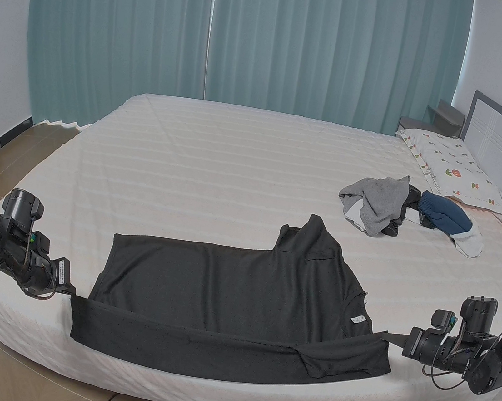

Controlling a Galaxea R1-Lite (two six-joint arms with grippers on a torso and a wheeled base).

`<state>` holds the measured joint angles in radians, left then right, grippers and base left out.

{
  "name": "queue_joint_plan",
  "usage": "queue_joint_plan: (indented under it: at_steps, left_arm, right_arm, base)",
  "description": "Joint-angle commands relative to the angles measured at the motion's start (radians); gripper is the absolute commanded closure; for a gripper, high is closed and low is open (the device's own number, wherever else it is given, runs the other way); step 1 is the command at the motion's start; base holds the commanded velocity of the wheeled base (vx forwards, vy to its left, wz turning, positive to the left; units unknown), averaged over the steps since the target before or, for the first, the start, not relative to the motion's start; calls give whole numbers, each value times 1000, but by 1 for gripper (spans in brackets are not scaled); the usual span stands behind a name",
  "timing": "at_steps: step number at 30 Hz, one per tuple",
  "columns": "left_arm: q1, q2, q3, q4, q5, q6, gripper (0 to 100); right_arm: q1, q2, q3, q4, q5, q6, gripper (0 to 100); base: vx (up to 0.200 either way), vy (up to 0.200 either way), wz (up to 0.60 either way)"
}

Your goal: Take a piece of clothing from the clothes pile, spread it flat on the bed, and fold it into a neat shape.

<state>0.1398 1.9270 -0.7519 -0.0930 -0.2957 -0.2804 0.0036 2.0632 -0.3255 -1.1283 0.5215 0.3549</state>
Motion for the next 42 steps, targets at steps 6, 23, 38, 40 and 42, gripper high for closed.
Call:
queue_joint_plan:
  at_steps: [6,23,38,40,42]
  left_arm:
    - [-2,118,-76,-1,1,-37,100]
    - [-8,190,-142,-1,6,-69,100]
    - [-26,227,-162,-1,26,-74,100]
    - [-28,228,-164,-1,26,-74,100]
    - [-31,230,-164,-1,26,-75,0]
  right_arm:
    - [19,107,-96,1,-38,9,100]
    - [21,179,-185,4,-49,21,100]
    - [29,230,-224,2,-49,24,100]
    - [29,241,-225,1,-49,24,100]
    - [29,245,-225,-1,-49,24,0]
  base:
    - [0,0,0]
    - [0,0,0]
    - [0,0,0]
    - [0,0,0]
    - [0,0,0]
